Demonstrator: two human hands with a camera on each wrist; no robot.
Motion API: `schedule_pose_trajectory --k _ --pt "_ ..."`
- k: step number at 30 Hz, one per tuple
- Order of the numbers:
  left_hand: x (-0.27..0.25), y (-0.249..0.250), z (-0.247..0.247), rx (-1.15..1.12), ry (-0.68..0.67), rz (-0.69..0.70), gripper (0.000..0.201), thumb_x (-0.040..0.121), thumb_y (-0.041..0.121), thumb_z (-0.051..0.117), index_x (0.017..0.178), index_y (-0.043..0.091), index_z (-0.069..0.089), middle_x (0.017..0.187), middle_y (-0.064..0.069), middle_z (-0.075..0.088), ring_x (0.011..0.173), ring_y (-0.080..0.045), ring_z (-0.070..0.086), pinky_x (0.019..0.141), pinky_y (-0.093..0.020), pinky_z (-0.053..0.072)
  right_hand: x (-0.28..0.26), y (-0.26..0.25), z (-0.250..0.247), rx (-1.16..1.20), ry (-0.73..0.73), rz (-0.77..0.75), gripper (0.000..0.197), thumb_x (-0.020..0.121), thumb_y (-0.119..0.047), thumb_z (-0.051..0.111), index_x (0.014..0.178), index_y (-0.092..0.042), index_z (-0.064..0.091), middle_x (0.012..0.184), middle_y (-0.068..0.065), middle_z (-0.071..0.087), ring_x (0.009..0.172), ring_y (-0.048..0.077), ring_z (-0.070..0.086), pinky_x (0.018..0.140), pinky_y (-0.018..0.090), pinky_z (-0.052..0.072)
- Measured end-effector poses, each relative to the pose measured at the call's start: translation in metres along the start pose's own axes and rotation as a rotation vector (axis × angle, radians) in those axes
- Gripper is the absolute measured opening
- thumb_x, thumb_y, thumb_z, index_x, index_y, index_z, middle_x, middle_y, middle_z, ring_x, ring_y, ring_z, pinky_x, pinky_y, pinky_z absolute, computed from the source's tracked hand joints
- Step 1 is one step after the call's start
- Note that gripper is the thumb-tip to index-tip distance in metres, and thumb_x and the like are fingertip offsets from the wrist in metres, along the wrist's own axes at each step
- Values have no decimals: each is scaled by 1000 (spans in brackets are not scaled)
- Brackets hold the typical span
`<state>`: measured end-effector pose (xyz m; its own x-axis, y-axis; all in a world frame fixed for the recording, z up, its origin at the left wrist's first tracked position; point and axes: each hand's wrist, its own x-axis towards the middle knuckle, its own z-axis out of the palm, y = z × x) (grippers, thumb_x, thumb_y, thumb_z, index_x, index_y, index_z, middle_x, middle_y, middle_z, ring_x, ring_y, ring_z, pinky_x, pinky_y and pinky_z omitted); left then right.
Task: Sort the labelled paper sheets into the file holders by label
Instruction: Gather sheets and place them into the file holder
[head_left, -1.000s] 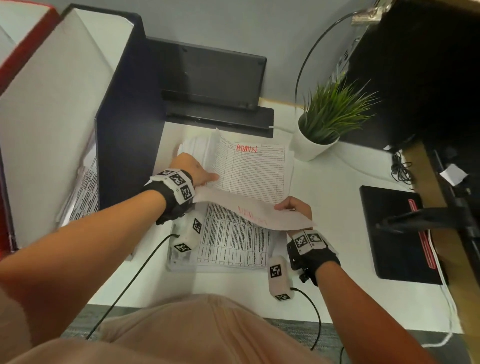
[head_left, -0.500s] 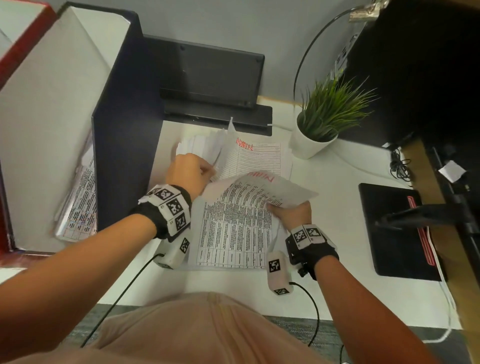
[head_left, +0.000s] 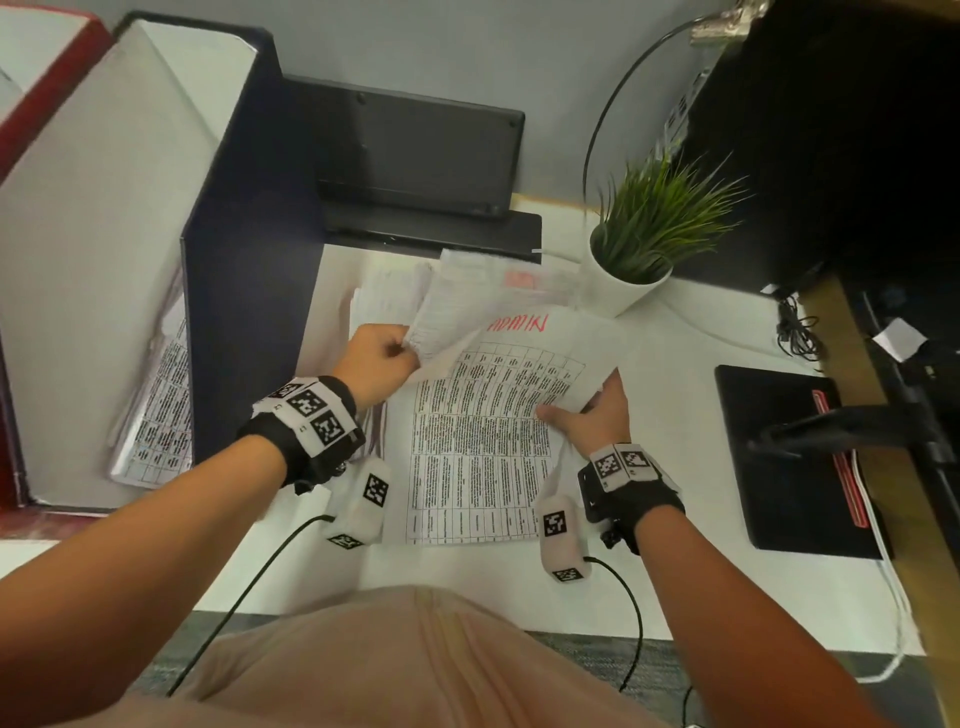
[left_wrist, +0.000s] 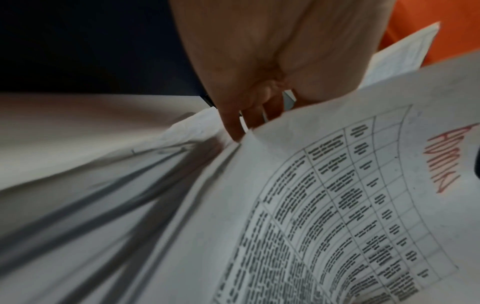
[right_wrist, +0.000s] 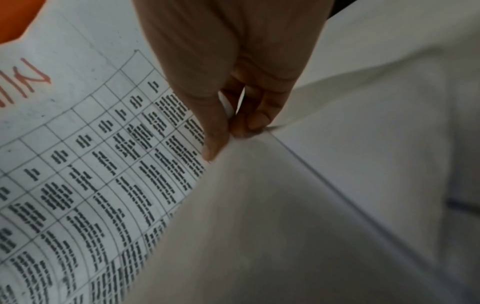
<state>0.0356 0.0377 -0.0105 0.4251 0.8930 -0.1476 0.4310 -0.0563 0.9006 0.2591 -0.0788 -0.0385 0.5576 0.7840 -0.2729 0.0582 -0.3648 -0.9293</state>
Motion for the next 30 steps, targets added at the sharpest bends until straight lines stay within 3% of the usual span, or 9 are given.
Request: schedule_pose_trajectory --k 4,8,12,15,18,21,23,27,30 --pt "3 2 -1 100 -86 -17 31 87 -7 51 66 13 63 71 6 55 70 -13 52 66 -20 42 4 2 -2 -30 -67 9 77 63 7 80 128 -9 43 108 3 61 86 8 58 58 4 47" --pt "7 6 -2 135 -178 -59 25 88 -11 44 91 -2 67 92 -7 62 91 -20 57 80 -26 46 8 2 -3 -97 -103 -18 77 64 5 79 133 -9 45 121 11 61 110 25 59 67 6 48" --pt "6 11 -5 77 -189 -91 31 85 -17 37 90 -8 66 94 -14 63 89 -23 55 82 -31 46 9 1 -3 -107 -112 -41 100 67 6 77 146 -20 22 136 5 47 124 19 46 96 22 43" --pt "5 11 -8 70 -209 -75 44 78 -24 36 60 6 62 78 -9 59 80 -21 56 80 -31 45 11 -3 -3 -30 -204 -17 67 83 4 61 141 -17 33 133 1 46 122 17 47 86 11 46" --pt "3 11 -10 102 -241 -49 54 72 -28 42 48 17 59 68 1 54 70 -11 52 79 -29 40 13 -2 -1 20 -220 -31 34 85 9 54 117 -2 58 121 14 56 99 16 57 84 20 50" --pt "5 11 -13 88 -208 -75 48 78 -23 41 61 14 65 74 -1 61 75 -15 55 83 -32 44 14 1 0 -36 -188 39 18 77 13 62 91 3 67 87 6 65 75 11 58 62 7 47" --pt "10 10 -14 -10 -78 -151 39 87 -12 36 83 8 69 91 -7 66 87 -20 59 85 -33 48 14 4 -2 -74 -156 64 21 77 9 64 72 -12 67 62 -14 62 59 -4 55 53 3 42" --pt "25 8 -18 -120 83 -412 27 96 17 40 105 4 62 83 -9 64 71 -21 57 56 -25 47 5 0 3 53 -40 70 38 68 -47 72 48 -22 53 53 -1 53 47 1 47 56 14 42" --pt "32 9 -19 118 -14 -539 40 87 46 56 90 8 68 76 -4 66 70 -18 59 64 -28 48 8 1 1 177 -32 180 46 72 10 58 34 -15 55 57 8 49 47 13 52 44 13 42"
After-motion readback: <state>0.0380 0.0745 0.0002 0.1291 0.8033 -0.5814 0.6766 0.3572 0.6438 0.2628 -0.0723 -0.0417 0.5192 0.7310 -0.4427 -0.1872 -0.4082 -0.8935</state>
